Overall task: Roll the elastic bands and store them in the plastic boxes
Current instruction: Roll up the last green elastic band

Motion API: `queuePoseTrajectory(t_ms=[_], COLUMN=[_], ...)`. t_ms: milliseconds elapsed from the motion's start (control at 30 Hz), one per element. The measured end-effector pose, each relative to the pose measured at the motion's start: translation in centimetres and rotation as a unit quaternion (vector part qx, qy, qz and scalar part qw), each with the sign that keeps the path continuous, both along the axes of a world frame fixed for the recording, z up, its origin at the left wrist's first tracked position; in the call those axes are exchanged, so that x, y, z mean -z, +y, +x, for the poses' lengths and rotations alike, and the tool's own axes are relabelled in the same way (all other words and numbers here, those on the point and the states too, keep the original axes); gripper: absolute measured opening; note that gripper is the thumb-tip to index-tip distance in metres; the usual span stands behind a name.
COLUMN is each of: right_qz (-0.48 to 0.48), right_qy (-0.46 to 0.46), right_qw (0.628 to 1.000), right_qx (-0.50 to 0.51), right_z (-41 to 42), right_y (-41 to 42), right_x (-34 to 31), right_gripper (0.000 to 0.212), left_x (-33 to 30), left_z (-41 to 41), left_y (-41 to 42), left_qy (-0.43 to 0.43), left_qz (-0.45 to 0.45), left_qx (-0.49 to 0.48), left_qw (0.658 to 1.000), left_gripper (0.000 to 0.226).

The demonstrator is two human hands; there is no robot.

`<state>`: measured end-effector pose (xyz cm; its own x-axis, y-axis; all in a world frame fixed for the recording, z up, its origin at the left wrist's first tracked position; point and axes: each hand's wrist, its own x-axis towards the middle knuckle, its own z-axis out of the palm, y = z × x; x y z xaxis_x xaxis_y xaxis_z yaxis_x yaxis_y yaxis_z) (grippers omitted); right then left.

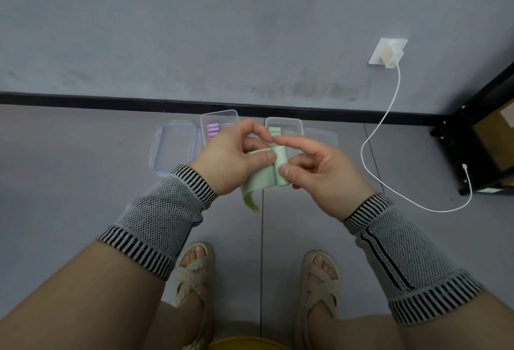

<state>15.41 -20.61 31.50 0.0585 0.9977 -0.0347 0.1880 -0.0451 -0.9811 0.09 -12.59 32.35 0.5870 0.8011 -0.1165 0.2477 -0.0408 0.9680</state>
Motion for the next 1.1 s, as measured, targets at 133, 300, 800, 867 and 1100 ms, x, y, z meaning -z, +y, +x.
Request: queuePoseTrajectory(t_ms=[133, 300, 800, 867, 1100], right_qz=[0.015, 0.014, -0.037, -0.034, 0.003], right_qy=[0.008, 0.015, 0.163, 0.161, 0.063], right_qw=[0.999, 0.999, 0.986, 0.986, 0.997], right_qx=[0.031, 0.045, 0.01, 0.005, 0.042], right_z=[0.1, 0.3, 1.2, 1.3, 0.5], right_y=[0.2, 0.3, 0.0, -0.1, 0.3], right_x=[0.4, 0.6, 0.3, 0.2, 0.2], right_gripper=[0.035, 0.034, 0.028, 0.028, 0.03], left_x=[0.5, 0.7, 1.0, 1.0, 0.3], left_z=[-0.1, -0.3, -0.3, -0.4, 0.0], left_y=[0.3, 0.5, 0.7, 0.8, 0.4], left_qy=[0.063, 0.101, 0.064, 0.07, 0.081], left_qz=[0.044, 0.124, 0.099, 0.1, 0.156], left_qx=[-0.009, 0.004, 0.004, 0.002, -0.04], left_qw=[0.997, 0.987, 0.993, 0.993, 0.984], left_gripper=[0.019, 0.018, 0.014, 0.011, 0.019])
